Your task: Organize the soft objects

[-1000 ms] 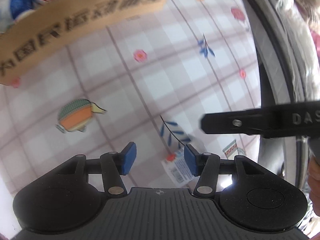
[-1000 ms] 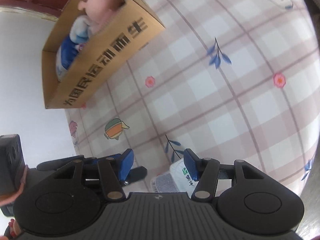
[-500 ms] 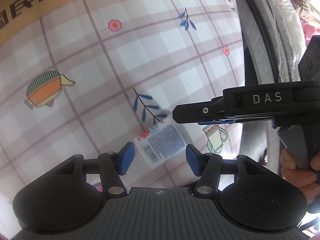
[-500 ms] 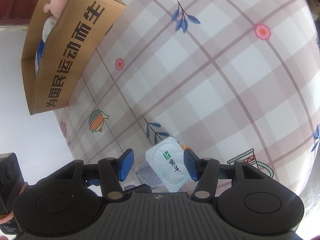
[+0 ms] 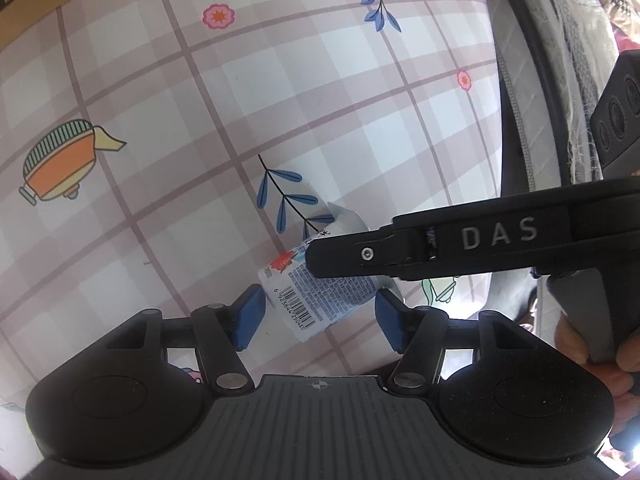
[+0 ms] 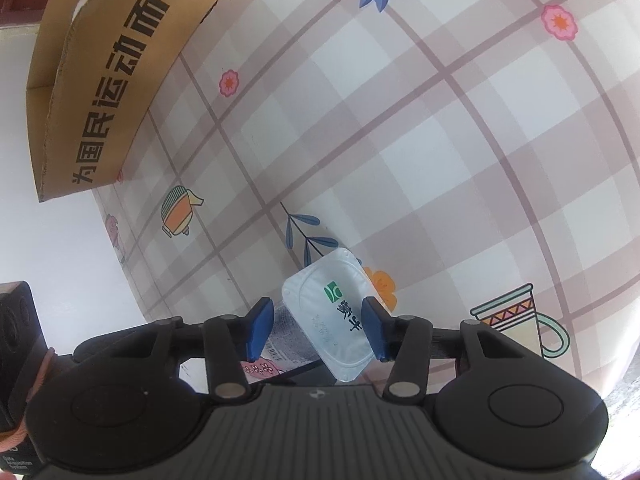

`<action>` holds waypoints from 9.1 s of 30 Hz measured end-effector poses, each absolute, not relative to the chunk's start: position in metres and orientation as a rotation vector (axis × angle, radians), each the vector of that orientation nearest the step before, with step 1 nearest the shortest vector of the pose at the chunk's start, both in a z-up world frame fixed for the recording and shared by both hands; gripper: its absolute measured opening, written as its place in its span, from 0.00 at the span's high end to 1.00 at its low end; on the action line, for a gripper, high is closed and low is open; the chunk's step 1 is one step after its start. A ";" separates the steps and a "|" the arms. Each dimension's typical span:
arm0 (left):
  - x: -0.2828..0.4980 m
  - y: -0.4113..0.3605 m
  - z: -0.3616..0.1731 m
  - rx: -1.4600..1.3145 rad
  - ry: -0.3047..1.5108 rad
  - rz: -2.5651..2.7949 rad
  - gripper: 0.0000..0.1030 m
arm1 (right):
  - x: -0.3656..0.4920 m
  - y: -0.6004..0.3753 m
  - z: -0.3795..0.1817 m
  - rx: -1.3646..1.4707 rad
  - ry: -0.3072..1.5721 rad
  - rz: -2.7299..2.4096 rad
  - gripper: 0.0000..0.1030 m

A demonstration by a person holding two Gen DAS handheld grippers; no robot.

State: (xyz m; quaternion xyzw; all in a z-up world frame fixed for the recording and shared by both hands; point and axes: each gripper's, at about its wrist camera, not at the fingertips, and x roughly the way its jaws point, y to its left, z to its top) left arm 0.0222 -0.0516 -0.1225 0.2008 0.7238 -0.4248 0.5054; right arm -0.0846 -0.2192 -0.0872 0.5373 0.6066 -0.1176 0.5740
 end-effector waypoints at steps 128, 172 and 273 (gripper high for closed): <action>0.171 -0.067 0.070 0.249 1.100 -0.484 0.00 | 0.044 -0.267 0.127 0.690 0.814 -0.475 0.07; 0.170 -0.053 0.028 0.315 1.259 -0.412 0.04 | 0.075 -0.248 0.087 0.372 1.140 -0.441 0.00; 0.182 -0.036 0.019 0.376 1.250 -0.354 0.07 | 0.100 -0.227 0.074 0.324 1.206 -0.394 0.00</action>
